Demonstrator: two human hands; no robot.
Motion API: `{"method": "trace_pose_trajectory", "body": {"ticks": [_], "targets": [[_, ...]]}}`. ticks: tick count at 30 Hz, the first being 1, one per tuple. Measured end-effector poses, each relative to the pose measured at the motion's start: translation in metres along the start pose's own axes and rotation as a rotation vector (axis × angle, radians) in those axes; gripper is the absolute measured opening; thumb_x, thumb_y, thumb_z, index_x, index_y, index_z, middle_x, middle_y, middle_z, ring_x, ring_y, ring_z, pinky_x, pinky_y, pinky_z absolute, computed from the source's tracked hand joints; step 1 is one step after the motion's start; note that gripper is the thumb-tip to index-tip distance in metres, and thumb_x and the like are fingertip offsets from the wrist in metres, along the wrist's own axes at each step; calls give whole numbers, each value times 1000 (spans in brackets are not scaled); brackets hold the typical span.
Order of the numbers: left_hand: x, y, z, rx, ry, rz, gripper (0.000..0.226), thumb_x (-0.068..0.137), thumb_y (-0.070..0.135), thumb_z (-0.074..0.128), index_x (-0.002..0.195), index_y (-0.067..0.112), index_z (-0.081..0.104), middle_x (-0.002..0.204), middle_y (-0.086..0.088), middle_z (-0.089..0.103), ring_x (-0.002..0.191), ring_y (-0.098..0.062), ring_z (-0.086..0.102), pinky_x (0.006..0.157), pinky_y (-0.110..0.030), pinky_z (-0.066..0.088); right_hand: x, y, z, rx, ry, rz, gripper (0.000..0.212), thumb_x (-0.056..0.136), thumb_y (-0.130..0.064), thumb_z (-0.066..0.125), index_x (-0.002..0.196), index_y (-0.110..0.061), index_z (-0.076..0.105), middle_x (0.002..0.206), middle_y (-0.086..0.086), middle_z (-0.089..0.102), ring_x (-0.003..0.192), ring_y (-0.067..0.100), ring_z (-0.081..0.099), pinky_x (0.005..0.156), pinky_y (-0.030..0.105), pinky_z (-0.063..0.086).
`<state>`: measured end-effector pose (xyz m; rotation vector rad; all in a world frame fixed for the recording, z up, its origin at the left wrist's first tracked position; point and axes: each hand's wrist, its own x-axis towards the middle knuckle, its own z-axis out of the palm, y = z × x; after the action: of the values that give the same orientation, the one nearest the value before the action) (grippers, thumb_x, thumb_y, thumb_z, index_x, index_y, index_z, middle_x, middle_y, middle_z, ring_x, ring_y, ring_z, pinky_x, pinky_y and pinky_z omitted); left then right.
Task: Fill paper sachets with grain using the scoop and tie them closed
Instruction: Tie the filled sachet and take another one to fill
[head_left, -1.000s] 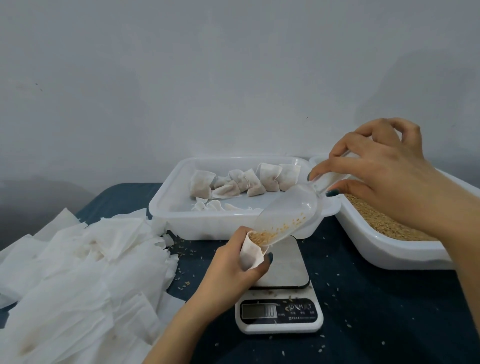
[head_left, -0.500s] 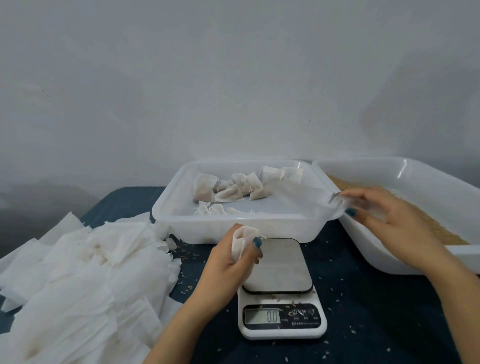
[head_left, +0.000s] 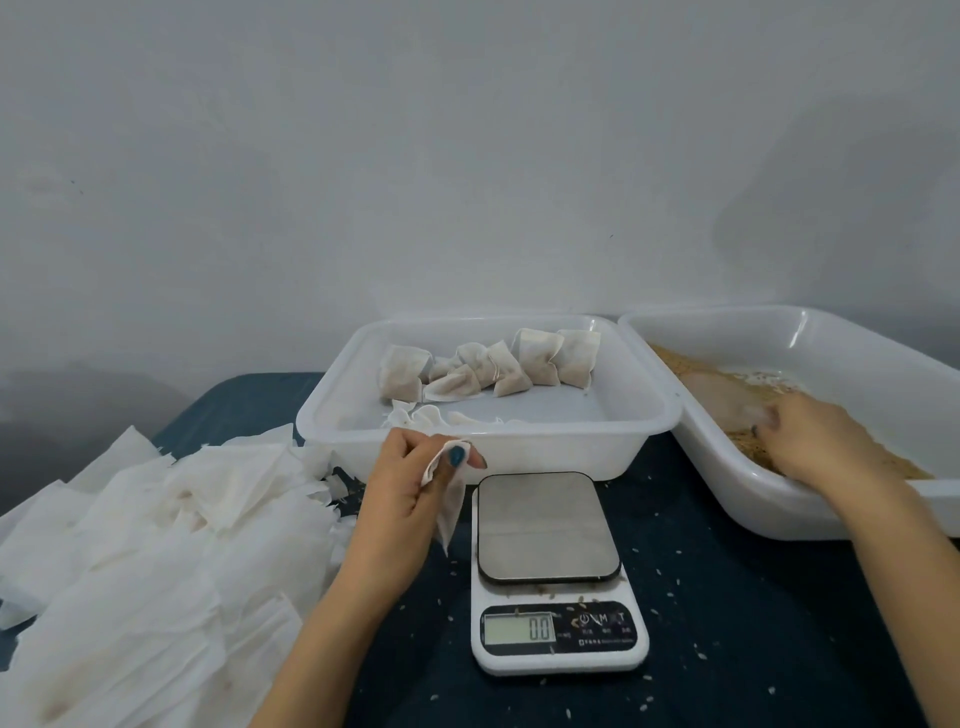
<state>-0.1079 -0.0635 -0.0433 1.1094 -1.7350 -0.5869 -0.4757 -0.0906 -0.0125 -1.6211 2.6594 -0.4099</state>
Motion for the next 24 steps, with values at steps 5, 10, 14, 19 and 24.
{"method": "trace_pose_trajectory", "body": {"ticks": [5, 10, 14, 19, 24], "targets": [[5, 2, 5, -30, 30, 1, 25, 99, 24, 53, 100, 36, 75, 100, 7, 66, 91, -3, 59, 74, -7, 40, -5, -6, 0, -41, 32, -14, 22, 97, -26, 53, 88, -10, 64, 80, 8, 62, 74, 28, 58, 63, 34, 48], [16, 12, 18, -149, -10, -9, 24, 100, 23, 58, 102, 38, 76, 99, 21, 73, 99, 3, 64, 82, -9, 44, -45, -47, -3, 293, 433, -402, 23, 95, -25, 52, 114, -20, 66, 100, 0, 68, 94, 23, 59, 72, 36, 48], [29, 18, 39, -265, -100, -72, 24, 100, 19, 56, 102, 33, 76, 104, 16, 75, 103, -7, 68, 90, -30, 54, -85, -92, 15, 478, 194, -574, 11, 96, -44, 49, 91, -36, 54, 72, -20, 58, 62, -7, 52, 53, 14, 31], [27, 4, 57, -254, -164, -162, 28, 102, 10, 52, 101, 26, 76, 100, 4, 77, 101, -18, 70, 92, -42, 56, -99, -93, 58, 490, 186, -521, 24, 97, -40, 51, 75, -29, 49, 57, -12, 51, 53, 4, 49, 47, 25, 28], [18, -17, 47, -35, -151, -105, 20, 102, 22, 53, 109, 33, 68, 105, 19, 71, 101, 9, 62, 84, -9, 45, -92, -82, 76, 520, 178, -435, 34, 97, -39, 51, 66, -29, 42, 50, -9, 45, 50, 8, 46, 45, 24, 23]]}}
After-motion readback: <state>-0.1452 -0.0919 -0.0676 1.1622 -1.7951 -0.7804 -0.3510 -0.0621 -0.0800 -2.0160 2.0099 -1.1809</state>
